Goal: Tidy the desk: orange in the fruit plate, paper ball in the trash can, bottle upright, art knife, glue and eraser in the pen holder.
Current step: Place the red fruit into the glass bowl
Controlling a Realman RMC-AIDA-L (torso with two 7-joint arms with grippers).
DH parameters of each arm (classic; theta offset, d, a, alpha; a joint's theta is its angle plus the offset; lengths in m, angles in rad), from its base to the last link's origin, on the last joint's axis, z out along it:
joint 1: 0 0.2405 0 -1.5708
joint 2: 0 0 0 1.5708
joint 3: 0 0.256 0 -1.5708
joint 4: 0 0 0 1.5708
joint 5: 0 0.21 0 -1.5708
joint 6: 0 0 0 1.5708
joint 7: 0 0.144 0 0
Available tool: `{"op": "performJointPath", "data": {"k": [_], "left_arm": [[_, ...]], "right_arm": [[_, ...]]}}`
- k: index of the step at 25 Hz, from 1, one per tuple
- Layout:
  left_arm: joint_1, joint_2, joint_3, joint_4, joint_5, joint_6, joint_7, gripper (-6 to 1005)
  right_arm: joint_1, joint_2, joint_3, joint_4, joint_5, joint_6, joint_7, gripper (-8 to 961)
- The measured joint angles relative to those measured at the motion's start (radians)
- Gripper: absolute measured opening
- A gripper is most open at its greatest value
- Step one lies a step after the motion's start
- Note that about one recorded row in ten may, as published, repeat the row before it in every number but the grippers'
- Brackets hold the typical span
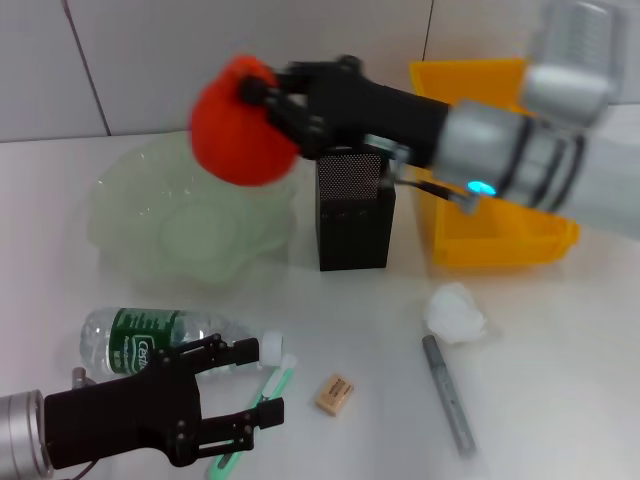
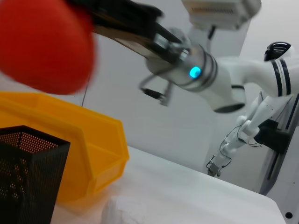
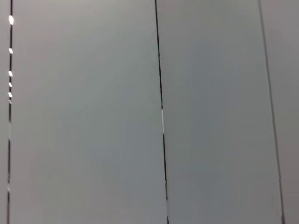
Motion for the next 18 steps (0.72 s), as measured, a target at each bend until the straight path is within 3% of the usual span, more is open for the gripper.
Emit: {"op": "performJointPath", "data": {"k": [5, 9, 13, 18], "left_arm": [[0.0, 0.0, 0.0, 0.0, 0.0, 0.004, 0.001, 783], [-0.006, -0.001, 0.004, -0.001, 0.0, 0.005, 0.001, 783], [-0.022, -0.004, 0.006, -0.006, 0.0, 0.007, 0.002, 783], [-0.035, -0.006, 0.006, -0.013, 0.0, 0.009, 0.008, 783]], "right_arm": [[0.054, -0.001, -0.263, 0.097, 0.116, 0.282, 0.021, 83], [0.116, 0.002, -0.369, 0.111, 0.121, 0.471, 0.022, 85], [0.147, 0.005, -0.438, 0.11, 0.122, 0.596, 0.023, 104], [0.151, 0.005, -0.452, 0.092, 0.123, 0.638, 0.024, 129]]}}
